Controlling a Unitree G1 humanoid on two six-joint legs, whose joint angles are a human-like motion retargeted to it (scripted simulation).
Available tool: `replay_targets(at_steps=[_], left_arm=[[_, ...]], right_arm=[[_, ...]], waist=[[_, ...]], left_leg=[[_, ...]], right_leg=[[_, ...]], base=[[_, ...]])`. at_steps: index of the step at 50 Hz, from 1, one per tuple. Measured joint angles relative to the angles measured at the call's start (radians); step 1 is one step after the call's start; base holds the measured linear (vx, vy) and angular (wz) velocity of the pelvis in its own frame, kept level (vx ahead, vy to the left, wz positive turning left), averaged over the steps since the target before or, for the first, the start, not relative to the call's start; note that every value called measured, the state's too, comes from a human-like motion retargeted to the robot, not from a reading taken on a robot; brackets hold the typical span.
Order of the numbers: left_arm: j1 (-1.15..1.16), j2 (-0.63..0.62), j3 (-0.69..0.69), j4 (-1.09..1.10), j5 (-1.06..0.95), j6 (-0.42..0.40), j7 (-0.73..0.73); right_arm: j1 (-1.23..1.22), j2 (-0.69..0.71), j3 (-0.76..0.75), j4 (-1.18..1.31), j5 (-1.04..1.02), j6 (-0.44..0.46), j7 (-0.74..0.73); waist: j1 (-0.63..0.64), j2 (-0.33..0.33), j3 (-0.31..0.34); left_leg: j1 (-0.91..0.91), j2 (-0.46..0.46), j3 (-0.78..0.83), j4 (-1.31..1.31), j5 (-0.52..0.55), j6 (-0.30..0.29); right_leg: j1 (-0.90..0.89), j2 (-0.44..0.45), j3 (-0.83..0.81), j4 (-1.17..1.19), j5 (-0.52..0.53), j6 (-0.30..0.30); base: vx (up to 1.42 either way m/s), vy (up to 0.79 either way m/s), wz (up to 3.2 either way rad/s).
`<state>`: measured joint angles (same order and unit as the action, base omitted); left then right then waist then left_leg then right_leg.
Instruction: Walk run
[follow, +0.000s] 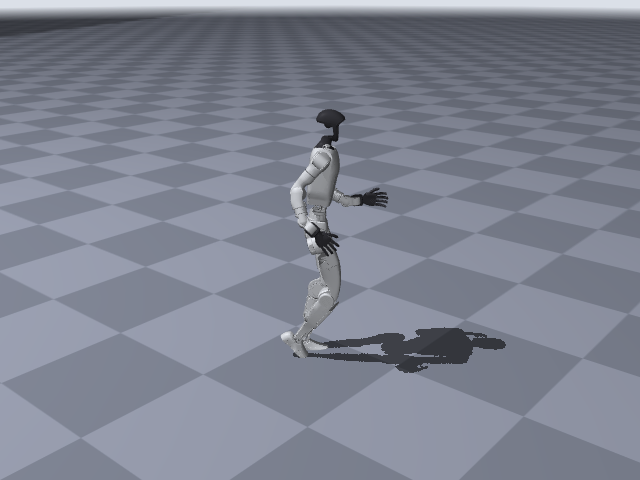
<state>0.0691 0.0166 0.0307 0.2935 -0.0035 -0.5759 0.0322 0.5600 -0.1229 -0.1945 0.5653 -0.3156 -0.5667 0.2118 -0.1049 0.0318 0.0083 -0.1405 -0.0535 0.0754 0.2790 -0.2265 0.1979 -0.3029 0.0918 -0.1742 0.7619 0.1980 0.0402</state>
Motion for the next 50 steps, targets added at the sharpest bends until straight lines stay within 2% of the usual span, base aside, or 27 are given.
replay_targets(at_steps=[4,8,9,10,11,12,13,14,15,16,17,18,20,22,25,27,28,30,32,33,34,35,37,40,43,46,50], left_arm=[[-0.004,0.067,-0.047,-0.110,0.049,0.005,0.028],[0.033,0.129,-0.055,-0.135,0.084,0.024,-0.014],[0.048,0.140,-0.054,-0.116,0.087,0.031,-0.035],[0.065,0.150,-0.054,-0.092,0.088,0.037,-0.056],[0.090,0.161,-0.044,-0.048,0.090,0.030,-0.084],[0.119,0.168,-0.034,0.000,0.098,0.020,-0.109],[0.158,0.166,-0.020,0.058,0.119,0.004,-0.126],[0.185,0.158,-0.016,0.113,0.137,-0.009,-0.134],[0.206,0.147,-0.016,0.167,0.154,-0.020,-0.137],[0.240,0.115,-0.004,0.190,0.153,-0.035,-0.150],[0.274,0.086,0.004,0.206,0.145,-0.047,-0.164],[0.310,0.062,0.006,0.208,0.124,-0.053,-0.178],[0.372,0.027,0.020,0.191,0.083,-0.074,-0.200],[0.417,0.020,0.035,0.168,0.076,-0.087,-0.184],[0.447,0.031,0.051,0.129,0.081,-0.090,-0.155],[0.440,0.033,0.050,0.099,0.075,-0.080,-0.146],[0.434,0.029,0.051,0.080,0.071,-0.073,-0.142],[0.410,0.035,0.048,0.037,0.073,-0.059,-0.127],[0.373,0.057,0.042,-0.006,0.111,-0.056,-0.093],[0.358,0.071,0.037,-0.023,0.148,-0.054,-0.061],[0.329,0.080,0.030,-0.021,0.183,-0.058,-0.019],[0.293,0.087,0.023,-0.011,0.217,-0.064,0.027],[0.145,0.103,0.040,0.039,0.207,-0.088,0.034],[0.000,0.106,-0.060,0.045,0.109,-0.078,-0.007],[-0.100,0.120,-0.106,-0.015,0.033,-0.064,-0.019],[-0.142,0.157,-0.146,-0.094,0.044,-0.038,-0.025],[-0.160,0.214,-0.140,-0.138,0.100,0.004,-0.071]], right_arm=[[0.083,-0.030,-0.053,-0.059,0.026,-0.043,-0.029],[0.066,0.021,-0.075,-0.130,0.051,-0.022,-0.095],[0.050,0.043,-0.071,-0.154,0.052,-0.008,-0.123],[0.031,0.065,-0.066,-0.179,0.051,0.006,-0.153],[0.011,0.088,-0.053,-0.205,0.040,0.014,-0.195],[-0.010,0.111,-0.037,-0.228,0.030,0.019,-0.238],[-0.032,0.131,-0.014,-0.243,0.021,0.019,-0.280],[-0.082,0.148,-0.017,-0.249,0.021,0.016,-0.298],[-0.146,0.163,-0.032,-0.248,0.026,0.011,-0.305],[-0.190,0.158,-0.014,-0.257,0.052,0.014,-0.287],[-0.230,0.151,0.003,-0.269,0.079,0.017,-0.271],[-0.259,0.142,0.017,-0.285,0.109,0.019,-0.257],[-0.301,0.111,0.027,-0.330,0.168,0.006,-0.252],[-0.314,0.083,0.035,-0.375,0.190,-0.018,-0.279],[-0.304,0.054,0.052,-0.427,0.202,-0.036,-0.300],[-0.278,0.041,0.062,-0.447,0.202,-0.030,-0.287],[-0.263,0.032,0.071,-0.450,0.200,-0.024,-0.274],[-0.234,0.024,0.091,-0.444,0.185,-0.008,-0.239],[-0.201,0.020,0.108,-0.425,0.162,0.001,-0.196],[-0.176,0.024,0.116,-0.408,0.145,-0.001,-0.171],[-0.155,0.028,0.115,-0.376,0.122,-0.004,-0.148],[-0.135,0.032,0.110,-0.337,0.095,-0.008,-0.126],[-0.121,0.039,0.113,-0.251,0.078,-0.005,-0.114],[-0.040,0.011,0.128,-0.158,0.144,-0.028,-0.056],[0.036,-0.009,0.085,-0.143,0.175,-0.046,-0.035],[0.064,-0.010,0.034,-0.160,0.186,-0.066,-0.064],[0.031,0.041,-0.013,-0.214,0.157,-0.035,-0.103]], waist=[[-0.133,0.064,0.001],[-0.197,0.073,-0.004],[-0.198,0.073,-0.008],[-0.198,0.071,-0.011],[-0.187,0.068,-0.026],[-0.175,0.066,-0.034],[-0.159,0.066,-0.030],[-0.168,0.081,-0.015],[-0.190,0.102,0.005],[-0.192,0.070,-0.014],[-0.186,0.045,-0.028],[-0.165,0.032,-0.033],[-0.093,0.023,-0.027],[-0.036,-0.022,-0.017],[0.064,-0.067,-0.005],[0.109,-0.069,0.006],[0.144,-0.091,0.013],[0.166,-0.102,0.018],[0.154,-0.095,0.012],[0.109,-0.106,0.009],[0.059,-0.112,0.006],[0.006,-0.114,0.003],[-0.010,-0.059,0.004],[-0.023,-0.038,-0.012],[-0.109,0.011,-0.022],[-0.188,0.041,-0.045],[-0.225,0.053,-0.088]], left_leg=[[0.134,0.009,-0.075,-0.113,0.181,-0.088],[0.256,-0.001,-0.105,-0.139,0.380,-0.204],[0.276,-0.003,-0.112,-0.117,0.445,-0.249],[0.292,-0.006,-0.123,-0.086,0.514,-0.301],[0.276,-0.022,-0.127,-0.008,0.598,-0.368],[0.257,-0.027,-0.114,0.089,0.672,-0.422],[0.230,-0.012,-0.064,0.227,0.731,-0.447],[0.179,0.005,-0.082,0.383,0.750,-0.457],[0.115,0.023,-0.135,0.547,0.750,-0.458],[0.056,-0.011,-0.121,0.587,0.694,-0.423],[-0.003,-0.023,-0.091,0.624,0.626,-0.376],[-0.060,0.009,-0.028,0.658,0.534,-0.306],[-0.183,0.035,0.012,0.669,0.384,-0.220],[-0.281,0.033,0.055,0.563,0.292,-0.156],[-0.361,0.033,0.110,0.248,0.260,-0.098],[-0.339,-0.010,0.046,0.011,0.254,-0.079],[-0.339,-0.027,0.013,-0.058,0.235,-0.092],[-0.335,0.009,-0.004,-0.117,0.247,-0.191],[-0.316,0.031,0.076,-0.045,0.244,-0.101],[-0.298,0.015,0.081,0.047,0.148,-0.079],[-0.285,-0.017,0.009,0.110,0.093,-0.091],[-0.275,-0.059,-0.103,0.158,0.060,-0.120],[-0.224,0.065,0.010,0.179,0.005,-0.135],[-0.109,0.106,0.051,0.115,-0.003,-0.172],[0.007,0.107,0.029,-0.015,0.104,-0.193],[0.110,0.094,0.038,-0.106,0.264,-0.214],[0.228,0.064,0.071,-0.137,0.481,-0.283]], right_leg=[[-0.128,-0.094,-0.049,-0.292,-0.123,0.000],[-0.161,-0.097,0.030,-0.616,-0.233,0.023],[-0.162,-0.095,0.024,-0.629,-0.177,-0.021],[-0.165,-0.093,0.003,-0.618,-0.087,-0.095],[-0.155,-0.117,-0.103,-0.550,-0.176,-0.160],[-0.141,-0.100,-0.104,-0.490,-0.260,-0.208],[-0.120,0.001,0.105,-0.448,-0.331,-0.223],[-0.105,0.006,0.102,-0.398,-0.372,-0.222],[-0.092,-0.038,-0.007,-0.346,-0.398,-0.211],[-0.049,-0.054,0.017,-0.379,-0.405,-0.211],[-0.009,-0.062,0.041,-0.406,-0.410,-0.213],[0.027,-0.050,0.062,-0.423,-0.411,-0.219],[0.105,-0.015,0.113,-0.489,-0.367,-0.217],[0.173,-0.022,0.147,-0.545,-0.272,-0.188],[0.276,0.000,0.191,-0.619,-0.107,-0.143],[0.358,0.037,0.189,-0.656,0.000,-0.134],[0.396,0.018,0.180,-0.654,0.050,-0.122],[0.451,0.025,0.153,-0.613,0.155,-0.097],[0.446,0.057,0.149,-0.478,0.274,-0.016],[0.412,0.079,0.150,-0.344,0.313,0.044],[0.368,0.078,0.103,-0.201,0.326,0.072],[0.319,0.064,0.031,-0.053,0.326,0.082],[0.221,0.061,-0.036,0.048,0.228,0.031],[0.068,0.060,-0.034,0.088,0.026,-0.006],[-0.058,-0.020,-0.096,-0.031,-0.139,0.009],[-0.136,-0.119,-0.188,-0.277,-0.194,-0.027],[-0.169,-0.121,-0.175,-0.596,-0.317,-0.073]], base=[[1.15,-0.38,1.29],[1.10,-0.46,0.38],[1.25,-0.56,-0.32],[1.38,-0.65,-0.50],[1.48,-0.73,-0.74],[1.53,-0.79,-1.05],[1.41,-0.68,-0.57],[1.30,-0.57,0.24],[1.22,-0.52,0.54],[1.17,-0.51,0.18],[1.18,-0.49,-0.62],[1.14,-0.39,-0.97],[1.00,-0.30,-1.29],[1.16,-0.46,-1.13],[1.22,-0.51,-1.17],[1.34,-0.42,-1.13],[1.29,-0.37,-1.45],[1.24,-0.33,-1.16],[1.56,-0.35,-0.30],[1.66,-0.34,0.61],[1.60,-0.32,0.97],[1.33,-0.33,0.36],[1.08,-0.39,-0.46],[1.07,-0.42,-0.19],[1.11,-0.44,0.61],[1.06,-0.40,0.30],[1.19,-0.53,-0.59]])
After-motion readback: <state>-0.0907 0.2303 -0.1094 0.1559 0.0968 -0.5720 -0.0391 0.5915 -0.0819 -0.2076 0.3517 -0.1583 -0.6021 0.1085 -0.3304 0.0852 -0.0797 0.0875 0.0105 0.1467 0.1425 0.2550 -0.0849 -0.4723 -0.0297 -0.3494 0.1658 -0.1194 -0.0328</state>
